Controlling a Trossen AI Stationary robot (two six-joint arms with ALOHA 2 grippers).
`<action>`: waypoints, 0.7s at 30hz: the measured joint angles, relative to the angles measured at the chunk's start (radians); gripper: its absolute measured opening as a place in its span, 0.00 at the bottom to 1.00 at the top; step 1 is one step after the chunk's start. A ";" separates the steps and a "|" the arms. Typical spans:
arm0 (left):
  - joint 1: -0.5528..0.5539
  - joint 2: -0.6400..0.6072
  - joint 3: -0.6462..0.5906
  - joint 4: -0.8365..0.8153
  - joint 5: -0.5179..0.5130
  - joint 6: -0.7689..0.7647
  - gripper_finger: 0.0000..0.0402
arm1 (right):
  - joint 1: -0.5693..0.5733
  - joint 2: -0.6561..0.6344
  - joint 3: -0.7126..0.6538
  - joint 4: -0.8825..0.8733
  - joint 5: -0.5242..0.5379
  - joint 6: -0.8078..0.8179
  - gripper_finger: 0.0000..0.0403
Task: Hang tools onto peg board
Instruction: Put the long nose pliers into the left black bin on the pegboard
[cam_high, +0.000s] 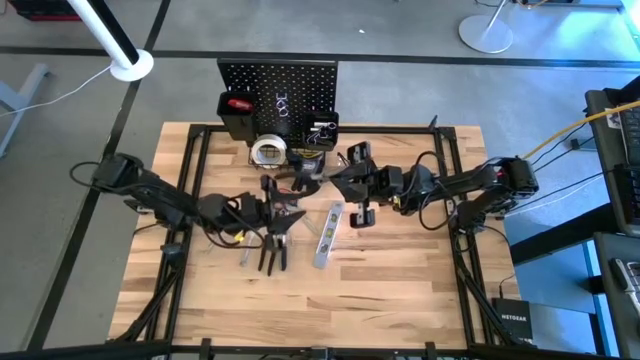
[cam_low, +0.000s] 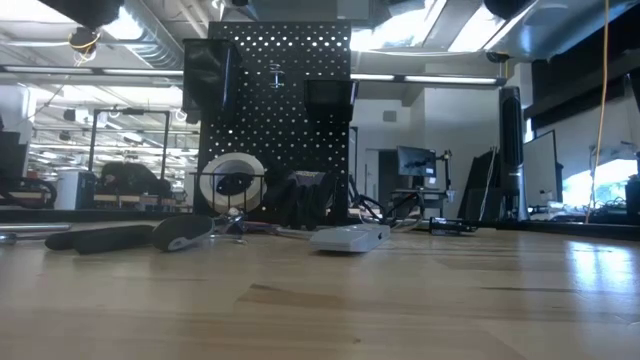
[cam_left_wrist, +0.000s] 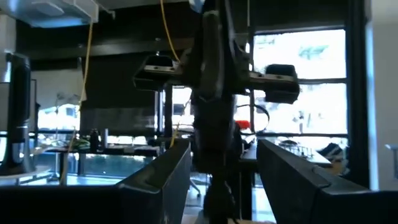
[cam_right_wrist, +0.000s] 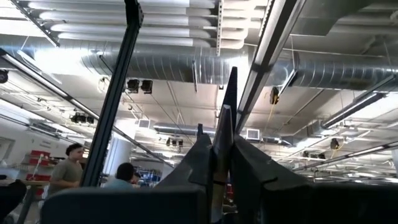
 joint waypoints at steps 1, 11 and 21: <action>0.009 0.007 0.000 0.014 0.001 -0.001 0.43 | 0.000 0.005 0.000 0.004 0.000 0.001 0.09; 0.028 0.023 0.068 0.033 0.072 0.036 0.42 | 0.000 0.012 0.000 0.013 0.000 0.020 0.09; 0.031 0.023 0.073 0.032 0.071 0.064 0.22 | 0.000 0.012 0.000 0.010 -0.002 0.021 0.09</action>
